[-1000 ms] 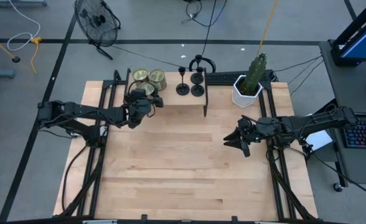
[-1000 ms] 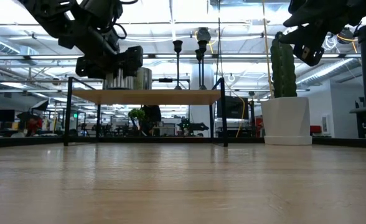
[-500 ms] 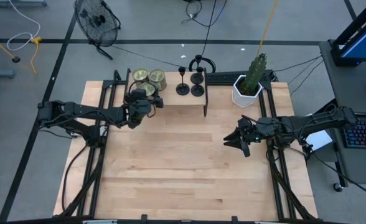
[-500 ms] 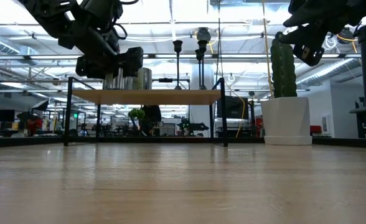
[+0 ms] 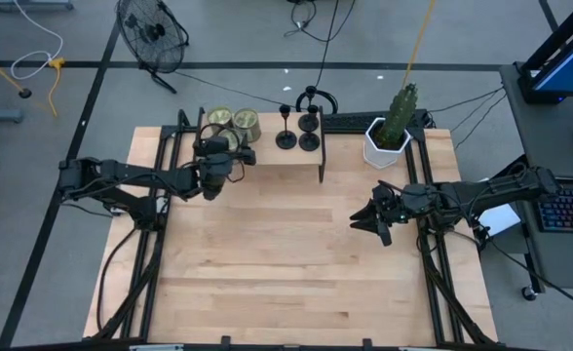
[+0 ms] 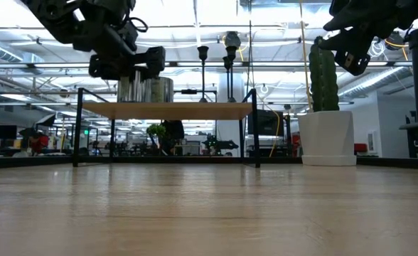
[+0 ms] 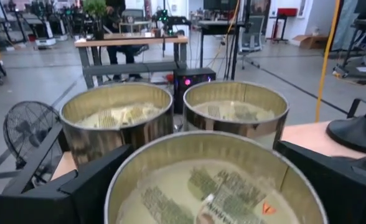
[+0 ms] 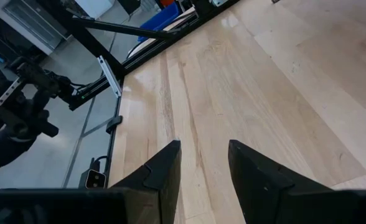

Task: Pick & Place candle stick holders
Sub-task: Put the scented candle on the shelf, then return to Home Position

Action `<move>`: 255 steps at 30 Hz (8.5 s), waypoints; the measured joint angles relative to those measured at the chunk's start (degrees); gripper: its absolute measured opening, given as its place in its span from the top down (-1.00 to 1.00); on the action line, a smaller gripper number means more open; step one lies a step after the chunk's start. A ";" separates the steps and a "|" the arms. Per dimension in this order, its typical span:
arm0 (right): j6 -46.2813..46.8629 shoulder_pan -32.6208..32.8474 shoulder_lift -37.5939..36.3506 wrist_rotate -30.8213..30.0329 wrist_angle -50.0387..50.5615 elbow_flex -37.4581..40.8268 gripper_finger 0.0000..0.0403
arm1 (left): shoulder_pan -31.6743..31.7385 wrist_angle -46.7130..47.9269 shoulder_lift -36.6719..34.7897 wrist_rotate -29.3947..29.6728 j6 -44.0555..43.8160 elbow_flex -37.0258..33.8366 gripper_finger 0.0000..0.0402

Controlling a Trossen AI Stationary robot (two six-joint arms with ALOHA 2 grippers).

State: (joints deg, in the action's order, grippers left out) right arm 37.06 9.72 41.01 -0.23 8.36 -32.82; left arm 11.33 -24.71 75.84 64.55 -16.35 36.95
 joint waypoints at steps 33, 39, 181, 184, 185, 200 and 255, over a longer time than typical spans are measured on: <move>0.00 0.01 0.02 0.24 0.04 0.00 0.38 | -5.57 -28.32 -6.22 1.42 34.55 -0.03 -0.98; -0.11 0.01 0.00 0.26 0.04 0.00 0.38 | -16.60 -24.43 -10.00 1.99 32.52 -0.02 -0.98; -9.45 0.04 -2.16 1.79 -4.14 -0.02 0.38 | -13.49 21.54 -46.40 -67.07 -1.76 -15.05 0.74; -11.65 0.01 -4.11 1.96 -3.13 -0.02 0.38 | -11.37 21.90 -52.72 -71.59 -0.73 -17.66 0.74; -12.59 0.01 -4.93 1.97 -3.18 -0.02 0.38 | -10.85 22.49 -54.79 -72.12 -0.58 -18.36 0.74; -10.25 0.04 -15.50 3.60 -19.05 15.43 0.38 | -10.34 24.59 -72.14 -72.15 -0.18 -29.27 0.74; -34.12 0.01 -36.41 0.24 -15.82 29.51 0.38 | -8.90 34.14 -75.55 -73.53 -0.74 -29.92 0.74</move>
State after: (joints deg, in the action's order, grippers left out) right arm 2.94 9.74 4.60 0.01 -7.46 -3.31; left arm 2.44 9.43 0.30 -8.97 -17.09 7.03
